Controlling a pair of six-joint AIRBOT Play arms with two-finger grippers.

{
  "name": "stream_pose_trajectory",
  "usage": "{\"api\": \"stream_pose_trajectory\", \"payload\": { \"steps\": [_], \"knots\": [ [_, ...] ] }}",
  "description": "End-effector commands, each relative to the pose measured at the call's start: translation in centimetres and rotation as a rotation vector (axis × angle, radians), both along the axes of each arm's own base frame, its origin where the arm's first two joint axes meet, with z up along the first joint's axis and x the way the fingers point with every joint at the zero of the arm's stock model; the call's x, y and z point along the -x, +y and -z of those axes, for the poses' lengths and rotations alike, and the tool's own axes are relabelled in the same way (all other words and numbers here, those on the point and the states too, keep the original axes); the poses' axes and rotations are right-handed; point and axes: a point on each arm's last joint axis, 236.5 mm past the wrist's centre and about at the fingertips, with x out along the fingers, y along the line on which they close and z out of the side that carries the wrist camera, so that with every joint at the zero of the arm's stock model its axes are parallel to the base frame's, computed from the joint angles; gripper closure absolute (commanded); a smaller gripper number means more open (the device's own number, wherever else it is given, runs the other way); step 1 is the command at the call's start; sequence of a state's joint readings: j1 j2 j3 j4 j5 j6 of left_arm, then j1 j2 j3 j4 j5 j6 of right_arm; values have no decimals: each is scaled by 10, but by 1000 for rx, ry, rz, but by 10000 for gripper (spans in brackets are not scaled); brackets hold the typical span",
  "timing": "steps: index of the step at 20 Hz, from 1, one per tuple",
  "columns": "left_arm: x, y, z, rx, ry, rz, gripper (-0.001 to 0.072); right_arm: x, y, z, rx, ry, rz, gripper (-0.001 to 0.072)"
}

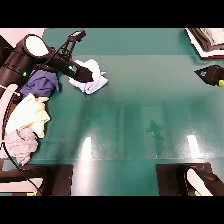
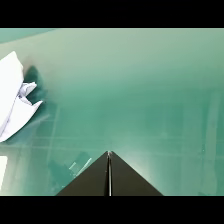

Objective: Fold the shirts.

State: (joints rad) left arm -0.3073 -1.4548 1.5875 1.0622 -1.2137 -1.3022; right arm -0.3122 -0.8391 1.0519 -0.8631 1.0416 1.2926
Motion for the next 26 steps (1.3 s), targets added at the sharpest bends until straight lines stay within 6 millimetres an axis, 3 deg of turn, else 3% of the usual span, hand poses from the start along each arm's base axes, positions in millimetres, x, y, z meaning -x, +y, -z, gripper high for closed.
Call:
{"api": "stream_pose_trajectory", "payload": {
  "steps": [1, 3, 5, 8, 10, 13, 15, 17, 18, 19, 20, 22, 23, 25, 26],
  "knots": [
    [-5, -2, -3, 17, -13, -18, 684, -1, 1, -3, -9, -8, 1, 693],
    [-10, -1, -5, 18, -34, -24, 672, 1, 3, -1, -10, 1, -6, 693],
    [-33, 18, -1, -56, -113, -91, 28, 1, 3, -1, -10, 1, -6, 693],
    [-75, 67, 22, -188, -167, -267, 45, 2, 3, 0, -9, 6, -9, 693],
    [-87, 79, 59, -210, -101, -290, 44, 2, 3, 1, -9, 9, -12, 693],
    [-100, 80, 112, -248, -52, -260, 44, 3, 4, 1, -9, 10, -12, 693],
    [-105, 78, 134, -251, -32, -259, 45, 3, 4, 1, -9, 10, -12, 693],
    [-106, 78, 141, -255, -25, -259, 49, 2, 4, 1, -10, 9, -12, 693],
    [-107, 78, 139, -253, -28, -259, 267, 2, 4, 1, -10, 9, -12, 693],
    [-108, 77, 133, -251, -34, -257, 630, 2, 3, 0, -9, 7, -10, 693],
    [-111, 76, 122, -246, -45, -255, 684, 1, 3, -1, -9, 2, -7, 693],
    [-119, 71, 82, -229, -87, -244, 685, 1, 3, -9, -3, -12, -12, 693],
    [-123, 67, 50, -206, -125, -233, 685, 0, 3, -20, 5, -35, -14, 693],
    [-119, 44, -39, -103, -272, -148, 685, 0, 4, -49, 27, -94, -21, 693],
    [-103, 27, -91, -25, -352, -67, 685, 1, 5, -64, 39, -122, -29, 693]
  ]
}}
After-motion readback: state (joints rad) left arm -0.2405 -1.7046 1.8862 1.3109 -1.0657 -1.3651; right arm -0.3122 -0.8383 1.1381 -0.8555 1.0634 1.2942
